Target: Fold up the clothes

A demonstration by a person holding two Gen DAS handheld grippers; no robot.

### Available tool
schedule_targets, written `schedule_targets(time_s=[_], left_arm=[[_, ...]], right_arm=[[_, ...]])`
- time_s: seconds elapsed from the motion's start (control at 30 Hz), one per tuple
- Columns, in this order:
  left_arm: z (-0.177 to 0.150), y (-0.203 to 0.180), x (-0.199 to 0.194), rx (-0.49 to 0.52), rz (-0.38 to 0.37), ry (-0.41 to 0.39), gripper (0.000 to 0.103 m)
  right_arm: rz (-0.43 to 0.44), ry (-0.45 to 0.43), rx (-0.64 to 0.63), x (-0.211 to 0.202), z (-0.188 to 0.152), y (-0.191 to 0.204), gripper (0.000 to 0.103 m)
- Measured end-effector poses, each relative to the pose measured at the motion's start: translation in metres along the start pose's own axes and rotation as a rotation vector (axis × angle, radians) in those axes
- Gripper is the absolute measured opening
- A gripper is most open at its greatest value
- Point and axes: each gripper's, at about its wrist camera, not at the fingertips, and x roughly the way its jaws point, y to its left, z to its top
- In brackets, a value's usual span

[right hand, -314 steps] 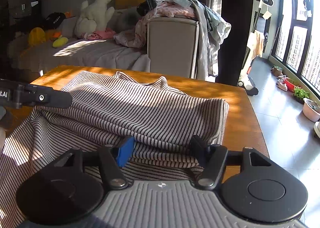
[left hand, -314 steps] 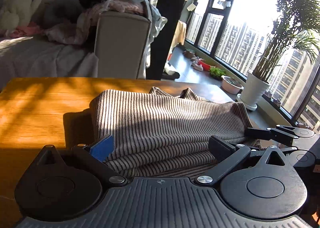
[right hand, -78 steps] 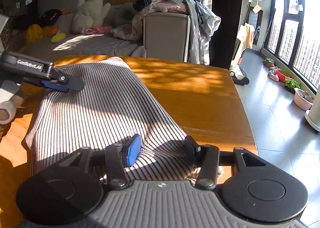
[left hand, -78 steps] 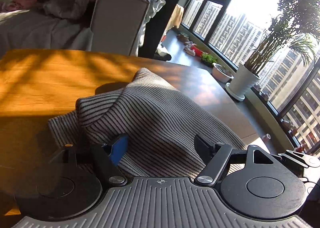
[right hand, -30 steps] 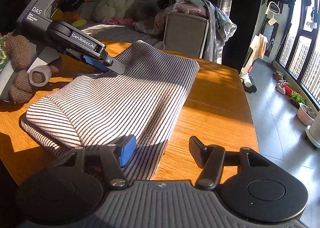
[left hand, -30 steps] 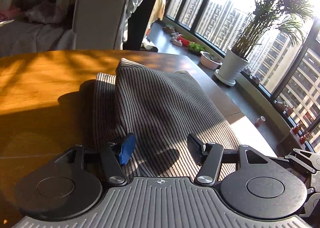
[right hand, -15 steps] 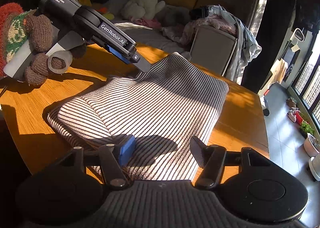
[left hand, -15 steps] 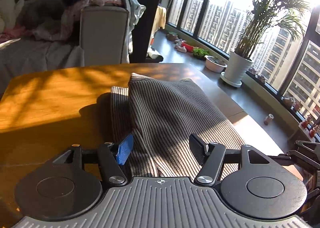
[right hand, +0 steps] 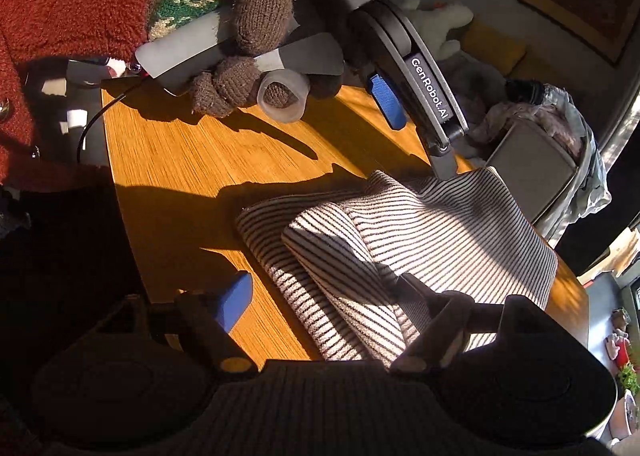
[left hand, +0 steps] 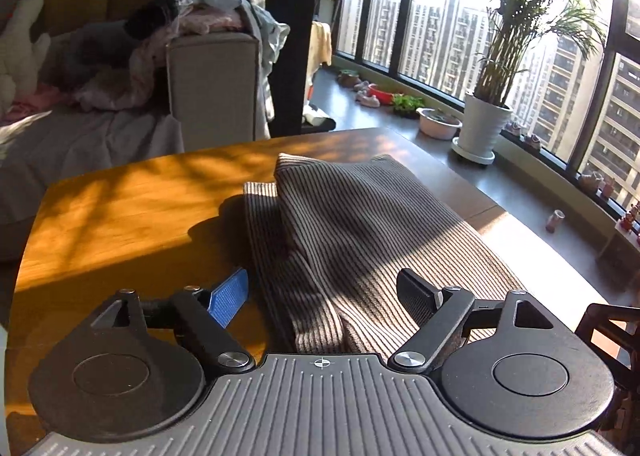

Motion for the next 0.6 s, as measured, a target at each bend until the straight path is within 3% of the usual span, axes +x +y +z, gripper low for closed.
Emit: schedule_targets(time_s=[0.03, 0.07, 0.2, 0.27, 0.47, 0.6], left_arm=[[0.0, -0.001, -0.002, 0.013, 0.0, -0.002, 0.091], [-0.001, -0.002, -0.005, 0.032, -0.005, -0.008, 0.093], [0.0, -0.004, -0.019, 0.073, -0.048, -0.037, 0.096], [0.001, -0.003, -0.026, 0.09, -0.076, -0.049, 0.098], [-0.009, -0.005, -0.035, 0.177, -0.11, -0.024, 0.1], [-0.018, -0.01, -0.027, 0.224, -0.138, 0.018, 0.1]], right_arm=[[-0.023, -0.004, -0.004, 0.003, 0.001, 0.001, 0.061], [-0.035, 0.003, 0.049, 0.006, 0.002, -0.006, 0.054], [0.114, 0.019, 0.549, 0.012, -0.006, -0.074, 0.044], [0.162, 0.014, 0.736, 0.016, -0.019, -0.102, 0.042], [0.213, 0.0, 0.992, 0.022, -0.049, -0.139, 0.039], [0.21, 0.0, 0.994, 0.023, -0.051, -0.138, 0.039]])
